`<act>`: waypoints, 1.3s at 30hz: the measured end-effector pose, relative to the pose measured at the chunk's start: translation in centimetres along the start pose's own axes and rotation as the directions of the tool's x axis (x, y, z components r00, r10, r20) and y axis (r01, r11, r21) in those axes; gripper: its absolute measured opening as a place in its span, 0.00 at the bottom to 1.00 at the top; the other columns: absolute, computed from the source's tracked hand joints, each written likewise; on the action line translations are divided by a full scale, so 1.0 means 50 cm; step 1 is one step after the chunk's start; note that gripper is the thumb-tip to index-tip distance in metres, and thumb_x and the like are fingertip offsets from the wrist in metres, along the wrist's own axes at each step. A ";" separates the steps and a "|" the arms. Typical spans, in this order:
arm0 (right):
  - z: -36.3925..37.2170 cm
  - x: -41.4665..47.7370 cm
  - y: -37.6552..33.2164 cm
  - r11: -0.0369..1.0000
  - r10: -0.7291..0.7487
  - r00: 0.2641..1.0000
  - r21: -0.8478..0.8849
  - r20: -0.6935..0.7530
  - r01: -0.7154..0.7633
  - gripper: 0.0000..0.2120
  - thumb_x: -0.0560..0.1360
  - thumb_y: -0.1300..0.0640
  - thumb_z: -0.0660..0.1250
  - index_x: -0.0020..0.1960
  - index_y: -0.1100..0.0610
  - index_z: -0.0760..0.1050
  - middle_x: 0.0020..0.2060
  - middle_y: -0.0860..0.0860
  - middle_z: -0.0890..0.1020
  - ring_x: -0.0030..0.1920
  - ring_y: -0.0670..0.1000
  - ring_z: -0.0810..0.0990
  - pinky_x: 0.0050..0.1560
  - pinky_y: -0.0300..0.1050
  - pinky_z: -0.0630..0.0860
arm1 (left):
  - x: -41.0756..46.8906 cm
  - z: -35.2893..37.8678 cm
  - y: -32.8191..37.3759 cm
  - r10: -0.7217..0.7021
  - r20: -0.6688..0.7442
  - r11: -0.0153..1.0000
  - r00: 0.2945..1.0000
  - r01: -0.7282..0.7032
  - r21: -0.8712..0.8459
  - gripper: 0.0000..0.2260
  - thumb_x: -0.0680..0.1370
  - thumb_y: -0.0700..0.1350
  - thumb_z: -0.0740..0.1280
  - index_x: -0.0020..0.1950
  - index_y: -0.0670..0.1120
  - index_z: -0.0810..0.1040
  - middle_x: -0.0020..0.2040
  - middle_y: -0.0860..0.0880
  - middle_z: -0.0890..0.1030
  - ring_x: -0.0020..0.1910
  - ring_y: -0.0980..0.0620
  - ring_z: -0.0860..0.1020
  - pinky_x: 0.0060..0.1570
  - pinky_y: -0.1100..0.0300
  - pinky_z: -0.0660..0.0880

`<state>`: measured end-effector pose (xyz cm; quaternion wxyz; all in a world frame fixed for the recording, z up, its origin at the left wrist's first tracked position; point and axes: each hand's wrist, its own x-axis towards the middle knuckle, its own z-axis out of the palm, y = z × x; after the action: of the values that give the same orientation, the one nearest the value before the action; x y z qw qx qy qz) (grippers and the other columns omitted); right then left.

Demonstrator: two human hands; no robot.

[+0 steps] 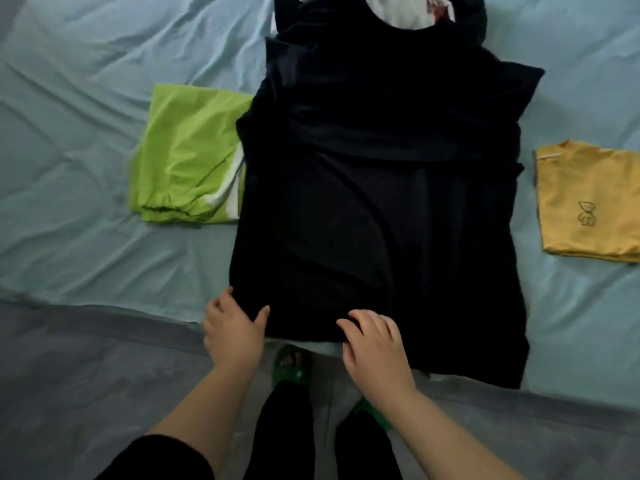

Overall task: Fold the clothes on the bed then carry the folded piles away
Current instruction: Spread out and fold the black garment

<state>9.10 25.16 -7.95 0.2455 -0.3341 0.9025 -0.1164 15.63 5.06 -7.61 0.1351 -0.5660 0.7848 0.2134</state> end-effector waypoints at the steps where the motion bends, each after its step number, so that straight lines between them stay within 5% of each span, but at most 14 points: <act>1: 0.009 0.009 -0.005 0.999 0.023 0.997 -0.034 0.076 -0.020 0.25 0.79 0.50 0.60 0.75 0.48 0.62 0.74 0.50 0.63 0.75 0.52 0.59 0.75 0.53 0.53 | 0.020 -0.003 -0.014 0.002 0.050 0.999 0.999 0.000 -0.039 0.28 0.74 0.55 0.69 0.69 0.45 0.66 0.64 0.42 0.72 0.62 0.41 0.72 0.58 0.45 0.73; 4: 0.018 0.034 -0.006 0.989 0.109 0.969 -0.126 0.220 -0.083 0.34 0.80 0.50 0.59 0.79 0.45 0.43 0.79 0.49 0.44 0.78 0.52 0.43 0.76 0.55 0.43 | 0.067 -0.014 -0.043 0.083 0.113 0.995 0.990 -0.076 -0.063 0.16 0.78 0.47 0.65 0.64 0.44 0.73 0.56 0.42 0.79 0.54 0.42 0.77 0.49 0.52 0.73; 8: 0.023 0.044 -0.017 0.974 0.162 0.957 -0.195 0.239 -0.116 0.39 0.78 0.57 0.60 0.78 0.44 0.36 0.78 0.48 0.39 0.78 0.51 0.40 0.76 0.55 0.42 | 0.121 -0.050 -0.081 0.204 0.233 0.977 0.951 -0.181 -0.114 0.15 0.76 0.43 0.65 0.63 0.44 0.77 0.53 0.44 0.83 0.50 0.45 0.80 0.45 0.58 0.72; 11: 0.040 0.041 -0.031 0.970 0.138 0.966 -0.225 0.221 -0.088 0.40 0.78 0.56 0.59 0.77 0.45 0.34 0.78 0.46 0.39 0.78 0.49 0.38 0.75 0.54 0.37 | 0.151 -0.078 -0.142 0.159 0.235 0.962 0.959 -0.098 -0.254 0.10 0.74 0.39 0.65 0.55 0.42 0.80 0.43 0.47 0.83 0.44 0.47 0.81 0.41 0.58 0.70; 14: 0.054 0.038 -0.032 0.971 0.112 0.963 -0.231 0.247 -0.054 0.42 0.78 0.54 0.60 0.76 0.45 0.30 0.77 0.44 0.36 0.77 0.48 0.36 0.73 0.53 0.33 | 0.176 -0.075 -0.174 0.062 0.305 0.955 0.950 0.033 -0.295 0.11 0.76 0.38 0.64 0.58 0.38 0.77 0.50 0.42 0.82 0.52 0.43 0.80 0.49 0.54 0.74; 17: 0.055 0.030 -0.028 0.995 0.054 0.968 -0.092 0.247 -0.032 0.38 0.79 0.45 0.60 0.78 0.45 0.38 0.76 0.42 0.40 0.76 0.43 0.37 0.74 0.48 0.34 | 0.179 -0.057 -0.149 0.024 0.383 0.905 0.924 0.143 -0.400 0.14 0.77 0.40 0.63 0.62 0.40 0.71 0.56 0.41 0.79 0.55 0.43 0.77 0.57 0.51 0.74; 20: 0.032 0.002 -0.022 0.972 0.119 0.985 0.190 0.128 -0.142 0.25 0.78 0.46 0.64 0.74 0.47 0.63 0.72 0.40 0.63 0.74 0.42 0.57 0.75 0.41 0.54 | 0.165 -0.046 -0.149 0.087 0.402 0.874 0.911 0.125 -0.470 0.22 0.74 0.44 0.72 0.64 0.43 0.69 0.56 0.47 0.77 0.55 0.47 0.77 0.56 0.54 0.74; 22: 0.009 -0.028 0.009 0.890 0.347 0.937 0.323 -0.025 -0.321 0.16 0.77 0.51 0.68 0.63 0.52 0.77 0.59 0.46 0.79 0.63 0.48 0.74 0.64 0.44 0.71 | 0.163 -0.047 -0.165 0.055 0.378 0.884 0.924 0.131 -0.450 0.18 0.74 0.40 0.72 0.61 0.40 0.72 0.55 0.43 0.80 0.53 0.45 0.79 0.54 0.53 0.75; 25: -0.018 -0.070 0.085 0.733 0.622 0.782 0.391 -0.053 -0.556 0.15 0.76 0.56 0.69 0.61 0.58 0.77 0.55 0.54 0.78 0.57 0.54 0.77 0.58 0.51 0.75 | 0.160 -0.054 -0.180 -0.037 0.371 0.857 0.928 0.220 -0.466 0.15 0.75 0.40 0.71 0.59 0.36 0.76 0.53 0.37 0.81 0.53 0.41 0.80 0.53 0.51 0.76; 27: -0.024 -0.083 0.134 0.610 0.734 0.678 0.454 -0.017 -0.649 0.17 0.76 0.56 0.69 0.62 0.60 0.75 0.56 0.57 0.77 0.57 0.56 0.76 0.56 0.51 0.74 | 0.148 -0.051 -0.174 -0.081 0.470 0.726 0.879 0.375 -0.576 0.14 0.76 0.41 0.70 0.58 0.35 0.76 0.54 0.37 0.81 0.51 0.43 0.80 0.48 0.54 0.79; 30: -0.023 -0.083 0.188 0.277 0.927 0.372 0.587 0.045 -0.761 0.25 0.73 0.52 0.72 0.66 0.60 0.70 0.60 0.60 0.75 0.59 0.60 0.75 0.56 0.52 0.72 | 0.119 -0.043 -0.157 -0.109 0.632 0.480 0.768 0.597 -0.643 0.11 0.75 0.41 0.70 0.56 0.41 0.76 0.53 0.43 0.81 0.48 0.48 0.80 0.50 0.56 0.77; 32: -0.022 -0.088 0.230 0.176 0.970 0.236 0.529 0.048 -0.830 0.32 0.71 0.49 0.73 0.70 0.59 0.67 0.64 0.61 0.73 0.63 0.62 0.73 0.61 0.56 0.70 | 0.100 -0.030 -0.150 -0.119 0.663 0.393 0.739 0.649 -0.652 0.16 0.75 0.40 0.71 0.61 0.45 0.74 0.55 0.44 0.80 0.49 0.49 0.80 0.54 0.54 0.74; 34: -0.020 -0.094 0.273 0.169 0.971 0.230 0.497 0.063 -0.851 0.31 0.70 0.48 0.74 0.67 0.60 0.69 0.62 0.60 0.76 0.61 0.63 0.75 0.61 0.57 0.72 | 0.082 -0.015 -0.142 -0.137 0.663 0.346 0.736 0.662 -0.664 0.19 0.75 0.40 0.70 0.65 0.46 0.72 0.57 0.44 0.79 0.52 0.48 0.80 0.55 0.54 0.74; 39: -0.033 -0.113 0.359 0.070 0.877 0.367 0.674 0.310 -0.736 0.17 0.76 0.58 0.69 0.61 0.66 0.73 0.57 0.62 0.80 0.57 0.61 0.79 0.58 0.53 0.75 | 0.058 -0.008 -0.128 -0.213 0.565 0.331 0.797 0.603 -0.726 0.19 0.79 0.41 0.65 0.70 0.41 0.68 0.62 0.39 0.76 0.57 0.45 0.76 0.58 0.53 0.73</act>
<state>2.14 42.45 -11.18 0.2944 0.3663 0.8165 -0.3352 20.78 0.71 -9.76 0.0163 -0.6808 0.3414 0.6478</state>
